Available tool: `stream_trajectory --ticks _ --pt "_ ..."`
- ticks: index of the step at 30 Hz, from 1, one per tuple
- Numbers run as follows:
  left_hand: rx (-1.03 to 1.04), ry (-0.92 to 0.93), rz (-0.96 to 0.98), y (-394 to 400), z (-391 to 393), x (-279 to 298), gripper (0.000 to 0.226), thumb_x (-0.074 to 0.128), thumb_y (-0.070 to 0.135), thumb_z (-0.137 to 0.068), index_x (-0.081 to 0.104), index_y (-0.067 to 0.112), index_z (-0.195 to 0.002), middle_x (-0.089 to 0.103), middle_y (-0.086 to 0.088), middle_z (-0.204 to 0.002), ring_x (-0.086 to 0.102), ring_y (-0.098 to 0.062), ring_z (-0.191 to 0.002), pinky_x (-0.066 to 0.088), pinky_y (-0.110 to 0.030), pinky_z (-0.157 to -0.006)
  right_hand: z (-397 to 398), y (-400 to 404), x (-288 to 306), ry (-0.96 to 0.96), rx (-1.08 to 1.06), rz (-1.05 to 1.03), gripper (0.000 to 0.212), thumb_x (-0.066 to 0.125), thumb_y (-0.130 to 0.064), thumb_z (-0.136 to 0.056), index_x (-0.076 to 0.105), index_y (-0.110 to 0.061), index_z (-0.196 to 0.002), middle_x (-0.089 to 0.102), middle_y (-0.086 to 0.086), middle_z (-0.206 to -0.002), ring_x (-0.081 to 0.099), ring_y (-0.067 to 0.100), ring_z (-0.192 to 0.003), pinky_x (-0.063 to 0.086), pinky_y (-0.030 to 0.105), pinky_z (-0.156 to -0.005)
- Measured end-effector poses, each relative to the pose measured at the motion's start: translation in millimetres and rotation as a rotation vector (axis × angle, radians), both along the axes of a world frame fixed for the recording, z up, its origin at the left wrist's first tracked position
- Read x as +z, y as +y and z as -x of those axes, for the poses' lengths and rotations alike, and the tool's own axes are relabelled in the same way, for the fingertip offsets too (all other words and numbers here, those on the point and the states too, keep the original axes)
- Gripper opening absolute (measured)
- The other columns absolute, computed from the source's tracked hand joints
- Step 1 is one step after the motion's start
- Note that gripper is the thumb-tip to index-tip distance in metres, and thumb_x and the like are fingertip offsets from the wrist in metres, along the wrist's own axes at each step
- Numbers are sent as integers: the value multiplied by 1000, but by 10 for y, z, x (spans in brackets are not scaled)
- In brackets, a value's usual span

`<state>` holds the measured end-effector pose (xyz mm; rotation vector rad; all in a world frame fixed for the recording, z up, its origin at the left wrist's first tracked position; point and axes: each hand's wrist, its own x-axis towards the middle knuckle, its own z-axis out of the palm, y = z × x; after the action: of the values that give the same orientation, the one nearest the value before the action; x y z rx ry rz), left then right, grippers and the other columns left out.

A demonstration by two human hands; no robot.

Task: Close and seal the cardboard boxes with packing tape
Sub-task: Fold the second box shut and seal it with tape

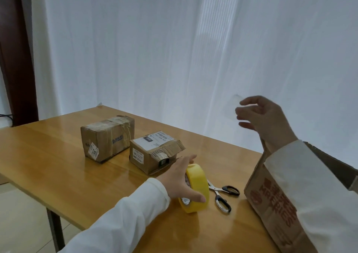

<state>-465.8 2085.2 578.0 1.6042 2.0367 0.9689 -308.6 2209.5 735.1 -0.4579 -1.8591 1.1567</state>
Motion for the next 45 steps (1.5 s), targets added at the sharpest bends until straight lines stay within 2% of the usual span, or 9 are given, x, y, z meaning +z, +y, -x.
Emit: stream_trajectory --ticks 6,10,16,20,26,31,38,41,45 --pt "102 55 -82 57 -16 18 72 75 48 -73 39 29 -132 40 9 -127 40 -13 -118 39 -32 -102 7 88 -230 -110 -34 -81 11 69 -8 -84 63 -17 -88 65 0 -64 63 12 -70 58 32 -78" --pt "224 297 -281 57 21 126 34 65 39 -85 60 25 -116 56 9 -122 47 -10 -118 38 -24 -99 18 134 -301 -123 -31 -72 11 68 -8 -85 62 -16 -88 64 -4 -61 62 7 -66 58 32 -80" --pt "201 356 50 46 142 206 92 74 54 -70 29 25 -144 38 2 -144 34 -18 -132 33 -38 -109 104 196 -469 -192 -8 -54 10 70 -14 -84 63 -20 -89 66 -8 -61 64 14 -72 55 42 -88" --pt "162 202 120 98 121 139 104 78 53 -67 19 19 -145 30 -2 -145 30 -21 -134 30 -34 -109 120 235 -577 -268 14 -70 11 69 -18 -85 63 -21 -92 68 -4 -70 65 17 -78 56 38 -84" --pt "54 668 -12 240 -107 29 104 75 54 -68 15 21 -146 22 -1 -147 19 -22 -136 26 -39 -114 93 342 -705 -257 -18 23 9 66 -13 -87 62 -17 -93 68 2 -75 65 16 -77 56 30 -76" --pt "-10 694 -232 557 -311 -167 102 77 52 -68 15 24 -144 24 -3 -152 19 -23 -141 30 -45 -112 162 364 -738 -185 -29 105 6 65 -11 -89 61 -14 -92 66 4 -78 63 14 -71 54 27 -71" --pt "-25 1075 -498 510 -228 -503 82 64 55 -76 30 22 -144 29 5 -151 25 -17 -141 33 -36 -109 252 337 -861 -269 45 85 3 63 -13 -90 61 -15 -92 69 7 -83 65 16 -74 55 26 -70" --pt "27 654 -599 239 -69 -573 60 60 55 -78 43 29 -130 47 6 -137 40 -10 -130 35 -25 -107 339 317 -938 -288 72 119 1 62 -11 -90 62 -12 -91 68 6 -80 64 16 -71 54 25 -69" --pt "626 -630 -590 -61 118 -417 43 62 58 -78 52 24 -101 60 0 -99 58 -16 -92 48 -20 -77 526 219 -979 -317 120 163 4 60 -15 -92 62 -12 -92 68 7 -82 65 17 -72 58 28 -69"
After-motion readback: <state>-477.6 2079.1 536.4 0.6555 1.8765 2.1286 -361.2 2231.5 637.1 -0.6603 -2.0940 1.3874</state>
